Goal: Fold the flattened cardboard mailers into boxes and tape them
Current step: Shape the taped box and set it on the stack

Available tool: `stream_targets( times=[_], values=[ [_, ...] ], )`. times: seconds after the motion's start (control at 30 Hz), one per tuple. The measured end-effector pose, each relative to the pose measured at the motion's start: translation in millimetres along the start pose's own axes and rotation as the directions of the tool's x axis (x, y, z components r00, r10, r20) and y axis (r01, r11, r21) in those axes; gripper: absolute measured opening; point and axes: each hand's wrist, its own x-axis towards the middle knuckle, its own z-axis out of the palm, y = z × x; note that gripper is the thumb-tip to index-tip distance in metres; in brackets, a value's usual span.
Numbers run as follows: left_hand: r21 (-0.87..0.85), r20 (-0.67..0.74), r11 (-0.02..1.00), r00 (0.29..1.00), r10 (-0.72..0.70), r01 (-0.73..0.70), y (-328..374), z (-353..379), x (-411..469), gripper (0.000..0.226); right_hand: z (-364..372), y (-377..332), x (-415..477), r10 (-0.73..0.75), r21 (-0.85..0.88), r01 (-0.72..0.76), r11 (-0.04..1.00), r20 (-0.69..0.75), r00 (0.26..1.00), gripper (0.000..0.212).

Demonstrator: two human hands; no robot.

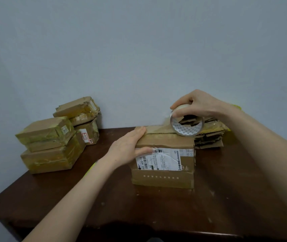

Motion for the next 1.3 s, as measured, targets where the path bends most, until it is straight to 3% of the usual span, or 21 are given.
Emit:
stream_targets(
  times=[0.1, 0.17, 0.27, 0.33, 0.43, 0.6, 0.73, 0.9, 1.17, 1.3],
  values=[
    [0.008, 0.017, 1.000, 1.000, 0.015, -0.016, -1, -2, 0, 0.085, -9, -1, 0, 0.009, -0.097, -0.002, 0.995, 0.078, 0.997, 0.030],
    [0.094, 0.046, 0.995, 0.999, 0.014, -0.018, 2, -6, 4, 0.088, -9, 7, -2, 0.022, -0.102, -0.021, 0.995, 0.012, 1.000, 0.038],
    [0.296, 0.065, 0.955, 0.998, -0.015, -0.005, 23, -8, 15, 0.094, 5, 23, -15, 0.141, 0.229, -0.105, 0.968, -0.147, 0.979, 0.036],
    [0.329, 0.069, 0.944, 0.998, -0.004, -0.019, 46, -2, 24, 0.106, 18, 29, -23, 0.193, 0.384, -0.107, 0.917, -0.193, 0.962, 0.031],
    [0.273, 0.047, 0.957, 0.995, 0.086, -0.096, 69, 14, 31, 0.115, 30, 28, -26, 0.172, 0.445, -0.055, 0.894, -0.229, 0.958, 0.026],
    [0.247, 0.080, 0.960, 0.990, 0.118, -0.135, 60, 14, 29, 0.103, 35, 33, -33, 0.227, 0.559, -0.039, 0.828, -0.271, 0.936, 0.033],
    [0.241, 0.128, 0.960, 0.985, 0.112, -0.141, 61, 10, 27, 0.099, 8, 34, -44, 0.225, 0.453, -0.062, 0.889, -0.316, 0.922, 0.019],
    [0.249, 0.141, 0.957, 0.983, 0.117, -0.150, 59, 8, 26, 0.094, -16, 48, -62, 0.275, 0.304, -0.212, 0.929, -0.183, 0.944, 0.008],
    [0.228, 0.134, 0.960, 0.982, 0.136, -0.164, 60, 7, 26, 0.093, -6, 70, -65, 0.298, 0.319, -0.235, 0.918, -0.162, 0.941, 0.009],
    [0.242, 0.119, 0.965, 0.990, 0.070, -0.097, 79, 10, 30, 0.109, 12, 78, -64, 0.284, 0.292, -0.246, 0.924, -0.096, 0.954, 0.013]
  ],
)
